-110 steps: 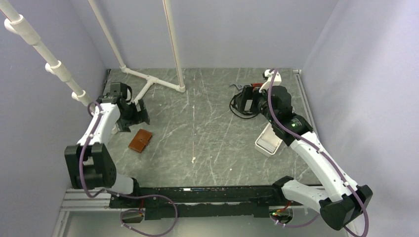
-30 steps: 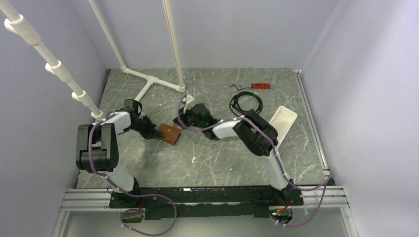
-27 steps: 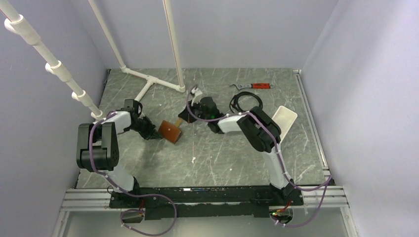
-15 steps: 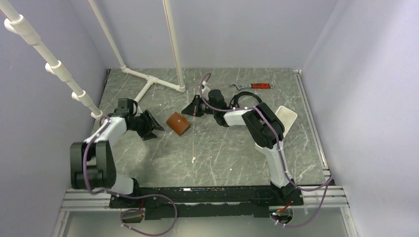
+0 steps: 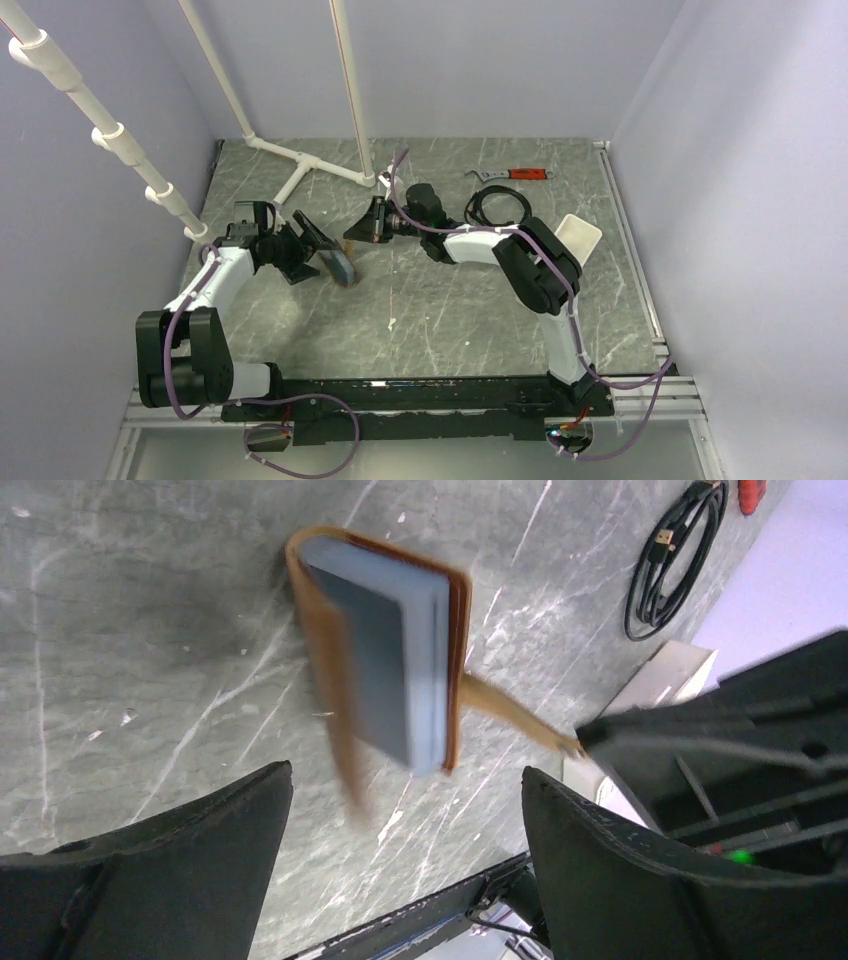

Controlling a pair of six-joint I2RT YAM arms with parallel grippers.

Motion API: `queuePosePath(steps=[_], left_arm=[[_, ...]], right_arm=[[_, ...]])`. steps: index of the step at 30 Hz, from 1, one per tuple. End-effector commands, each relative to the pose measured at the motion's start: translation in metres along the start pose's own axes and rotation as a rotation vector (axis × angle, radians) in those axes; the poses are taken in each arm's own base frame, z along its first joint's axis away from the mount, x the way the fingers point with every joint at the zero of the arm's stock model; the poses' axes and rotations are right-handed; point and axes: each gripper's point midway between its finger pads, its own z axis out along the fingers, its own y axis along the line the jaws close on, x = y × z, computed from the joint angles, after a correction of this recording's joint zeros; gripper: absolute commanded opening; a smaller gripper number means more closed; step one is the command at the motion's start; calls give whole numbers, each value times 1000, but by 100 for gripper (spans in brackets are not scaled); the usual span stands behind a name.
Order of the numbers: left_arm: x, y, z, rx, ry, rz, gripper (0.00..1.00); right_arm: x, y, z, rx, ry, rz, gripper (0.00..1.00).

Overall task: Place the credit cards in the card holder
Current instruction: Open the card holder at the center of the board.

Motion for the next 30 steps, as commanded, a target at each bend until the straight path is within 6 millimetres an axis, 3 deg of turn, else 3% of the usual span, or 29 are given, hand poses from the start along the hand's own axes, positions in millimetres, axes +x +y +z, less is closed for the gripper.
queuePosePath(steps=[1, 5, 11, 17, 23, 30], left_arm=[[-4, 5, -1, -23, -45, -28, 89], [-2, 13, 2, -56, -44, -25, 84], [0, 24, -4, -114, -54, 10, 85], [5, 31, 2, -128, -3, 19, 80], [8, 33, 16, -89, 29, 14, 70], [8, 39, 31, -95, 82, 6, 66]], right_arm=[[-26, 46, -3, -67, -67, -68, 0], [-19, 31, -3, -25, -67, -38, 0], [-13, -3, -10, 66, -82, -3, 0], [-16, -72, -35, 325, -124, 20, 0], [-7, -132, -55, 576, -43, -110, 0], [-7, -167, -65, 739, 61, -221, 0]])
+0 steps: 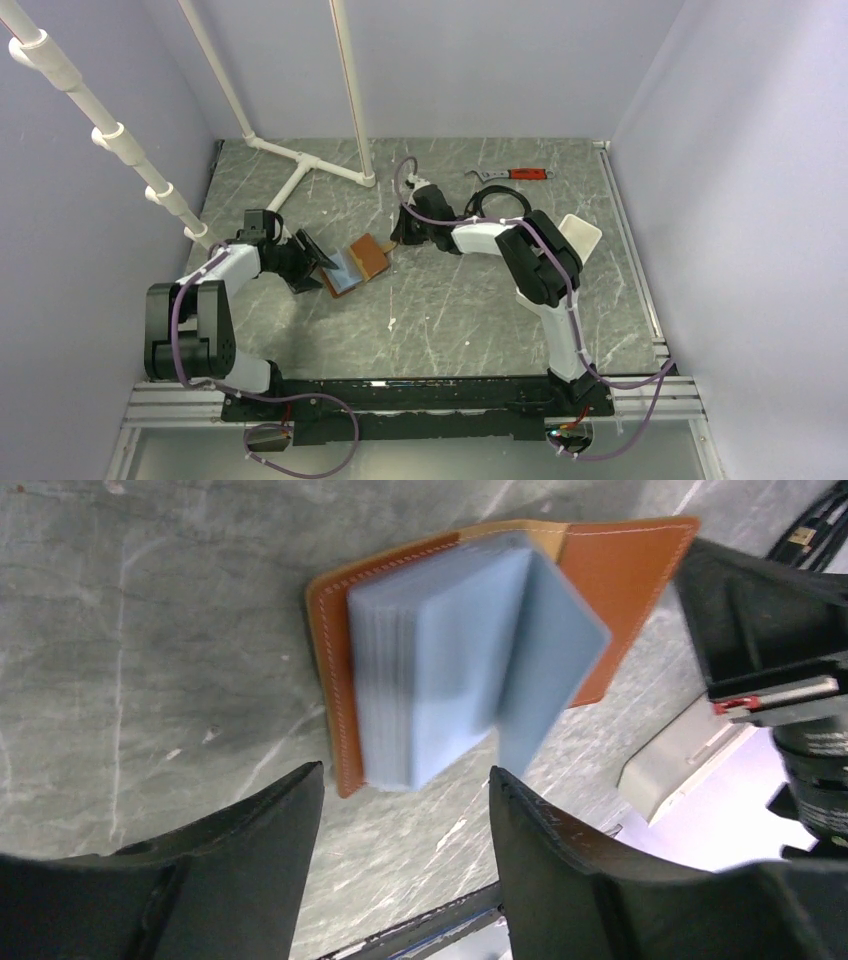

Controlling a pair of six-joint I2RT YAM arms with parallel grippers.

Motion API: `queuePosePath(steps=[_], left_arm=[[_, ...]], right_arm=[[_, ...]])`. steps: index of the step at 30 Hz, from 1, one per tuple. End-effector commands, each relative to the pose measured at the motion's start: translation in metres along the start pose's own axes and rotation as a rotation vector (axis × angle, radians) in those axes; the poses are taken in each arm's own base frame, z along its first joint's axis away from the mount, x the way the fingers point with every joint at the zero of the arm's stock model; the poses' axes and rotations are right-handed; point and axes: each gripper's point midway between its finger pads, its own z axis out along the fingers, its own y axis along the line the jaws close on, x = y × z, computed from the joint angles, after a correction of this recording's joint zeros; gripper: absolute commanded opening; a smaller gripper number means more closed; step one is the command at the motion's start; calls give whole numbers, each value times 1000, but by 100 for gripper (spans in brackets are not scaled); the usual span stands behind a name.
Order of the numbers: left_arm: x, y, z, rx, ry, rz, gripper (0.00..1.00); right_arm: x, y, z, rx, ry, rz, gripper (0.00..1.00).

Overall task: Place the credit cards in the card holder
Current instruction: Open the card holder at the center of the board.

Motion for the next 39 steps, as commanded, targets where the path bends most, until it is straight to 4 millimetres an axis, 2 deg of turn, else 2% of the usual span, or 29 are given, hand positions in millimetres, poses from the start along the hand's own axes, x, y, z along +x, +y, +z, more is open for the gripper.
queuePosePath(steps=[1, 4, 7, 10, 15, 18, 20, 23, 25, 27, 30, 33, 36, 38, 39], left_arm=[[-5, -1, 9, 2, 27, 37, 63], [-8, 4, 17, -21, 45, 49, 58], [-10, -15, 17, 45, 42, 100, 58], [-9, -28, 18, 13, 31, 174, 67], [-6, -34, 23, -48, 72, 245, 82], [-3, -46, 27, -26, 97, 276, 85], [-1, -56, 29, 25, 124, 270, 83], [-3, -61, 31, 40, 131, 254, 83], [-4, -63, 32, 43, 130, 250, 83], [-3, -64, 32, 50, 135, 244, 83], [-2, -67, 33, 70, 143, 237, 78], [0, -69, 36, 89, 157, 224, 72], [1, -68, 37, 87, 159, 219, 70], [1, -66, 36, 80, 154, 225, 70], [1, -66, 35, 77, 155, 227, 70]], right_arm=[[-13, -26, 1, 173, 17, -166, 6], [-22, -20, -6, 218, 39, -240, 27], [-33, -2, -19, 237, 43, -300, 38], [-44, 22, -38, 228, 29, -342, 49], [-53, 53, -74, 288, -29, -501, 77], [-44, 74, -87, 228, -47, -532, 79], [-40, 98, -100, 105, -89, -521, 73], [-22, 134, -106, -147, -123, -499, 52], [-7, 154, -108, -290, -100, -477, 47], [-1, 165, -109, -368, -106, -441, 41], [10, 170, -104, -430, -99, -412, 23], [23, 173, -86, -466, -46, -407, 12], [36, 170, -65, -450, -14, -410, 9], [44, 162, -48, -421, 12, -401, 5], [41, 159, -43, -399, 3, -400, 1]])
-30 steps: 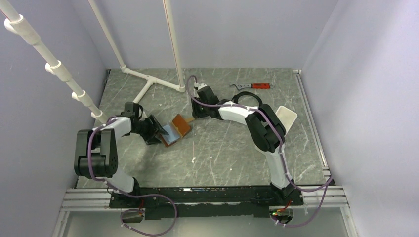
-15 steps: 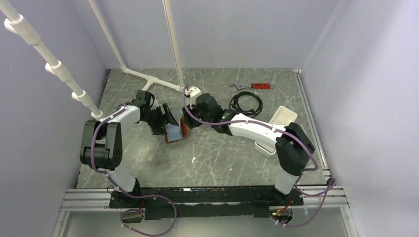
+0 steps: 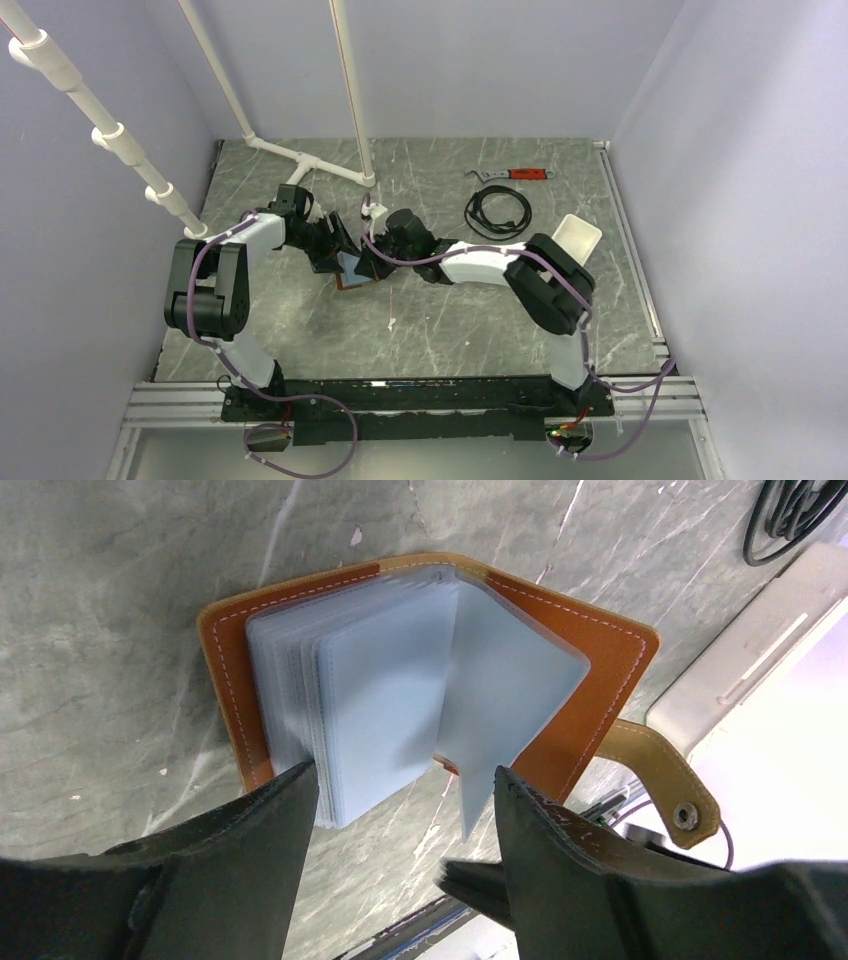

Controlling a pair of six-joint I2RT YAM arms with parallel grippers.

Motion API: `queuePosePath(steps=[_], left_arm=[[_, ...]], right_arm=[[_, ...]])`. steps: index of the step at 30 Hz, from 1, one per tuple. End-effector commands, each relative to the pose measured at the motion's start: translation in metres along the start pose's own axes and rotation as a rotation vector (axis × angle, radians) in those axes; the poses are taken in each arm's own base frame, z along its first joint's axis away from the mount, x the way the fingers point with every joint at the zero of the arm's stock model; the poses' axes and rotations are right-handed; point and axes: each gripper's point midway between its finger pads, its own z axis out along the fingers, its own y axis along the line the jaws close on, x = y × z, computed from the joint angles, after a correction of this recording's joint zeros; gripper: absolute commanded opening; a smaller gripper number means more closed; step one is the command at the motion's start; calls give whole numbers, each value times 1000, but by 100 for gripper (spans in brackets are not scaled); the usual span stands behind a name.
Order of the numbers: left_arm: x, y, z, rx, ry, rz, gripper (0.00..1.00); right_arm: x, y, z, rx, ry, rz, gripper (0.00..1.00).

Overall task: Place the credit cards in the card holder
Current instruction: Open the card holder at the center of the board.

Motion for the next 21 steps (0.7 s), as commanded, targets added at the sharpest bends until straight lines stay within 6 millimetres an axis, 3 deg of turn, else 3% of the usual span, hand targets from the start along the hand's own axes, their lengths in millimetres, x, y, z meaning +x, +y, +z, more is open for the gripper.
queuePosePath(steps=[1, 3, 7, 10, 12, 15, 19, 21], left_arm=[[-7, -13, -6, 39, -19, 29, 70], [-6, -11, -7, 27, -17, 32, 70], [-5, -7, -10, 7, -24, 37, 71], [-3, -8, -17, 9, -45, 46, 74], [-1, -9, -20, 27, -51, 42, 76], [0, -7, -24, 36, -61, 19, 69], [-3, 12, -30, -11, -95, -39, 54], [-3, 18, -31, -14, -102, -54, 54]], right_arm=[[-19, -3, 23, 10, -60, -6, 0], [-15, -24, 26, 116, -62, 25, 0], [-15, -68, 13, 384, -89, 63, 0], [-5, -89, 2, 506, -81, 87, 0], [1, -90, 1, 494, -77, 93, 0], [6, -76, 10, 358, -42, 96, 17], [1, -65, 13, 285, -60, 74, 37], [-4, -61, 11, 270, -66, 42, 44]])
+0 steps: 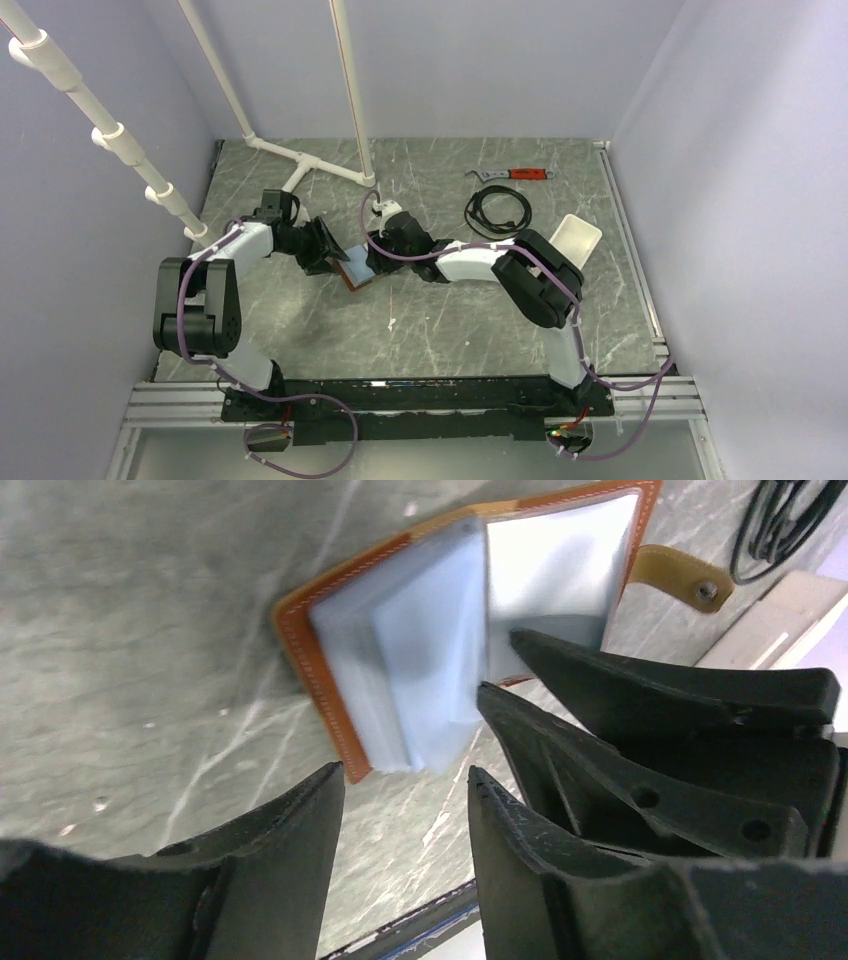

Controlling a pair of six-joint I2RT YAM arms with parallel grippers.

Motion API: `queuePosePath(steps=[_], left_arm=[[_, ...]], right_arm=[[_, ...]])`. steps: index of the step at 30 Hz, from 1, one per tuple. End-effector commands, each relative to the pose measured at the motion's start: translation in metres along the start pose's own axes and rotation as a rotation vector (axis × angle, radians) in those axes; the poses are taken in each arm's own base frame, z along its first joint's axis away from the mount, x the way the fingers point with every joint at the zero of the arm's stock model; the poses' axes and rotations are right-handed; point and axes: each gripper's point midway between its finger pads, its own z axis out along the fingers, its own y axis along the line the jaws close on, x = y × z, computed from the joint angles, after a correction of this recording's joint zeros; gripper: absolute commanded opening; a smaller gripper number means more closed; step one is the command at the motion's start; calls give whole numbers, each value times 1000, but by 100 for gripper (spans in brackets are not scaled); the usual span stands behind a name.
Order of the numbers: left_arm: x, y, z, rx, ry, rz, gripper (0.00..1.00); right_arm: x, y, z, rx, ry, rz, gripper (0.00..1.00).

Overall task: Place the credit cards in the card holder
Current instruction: Open the card holder at the center of the board.

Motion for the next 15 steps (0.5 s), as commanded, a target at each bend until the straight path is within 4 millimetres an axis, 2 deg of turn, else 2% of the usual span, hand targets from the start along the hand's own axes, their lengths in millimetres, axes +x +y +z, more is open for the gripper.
queuePosePath(steps=[1, 3, 9, 12, 15], left_arm=[[-4, 13, -7, -15, -39, -34, 54], [-3, 17, -2, -19, -24, -39, 53], [-2, 21, 11, -4, 2, -63, 50], [0, 22, 10, -10, 5, -61, 49], [2, 24, 7, -18, -1, -52, 45]], right_arm=[[-26, 18, -13, -81, -72, -57, 46], [-28, 21, -16, -102, -86, -82, 52], [-16, 29, -8, -155, -34, -148, 69], [-19, 24, -10, -119, -40, -131, 68], [-23, 20, -14, -91, -42, -123, 60]])
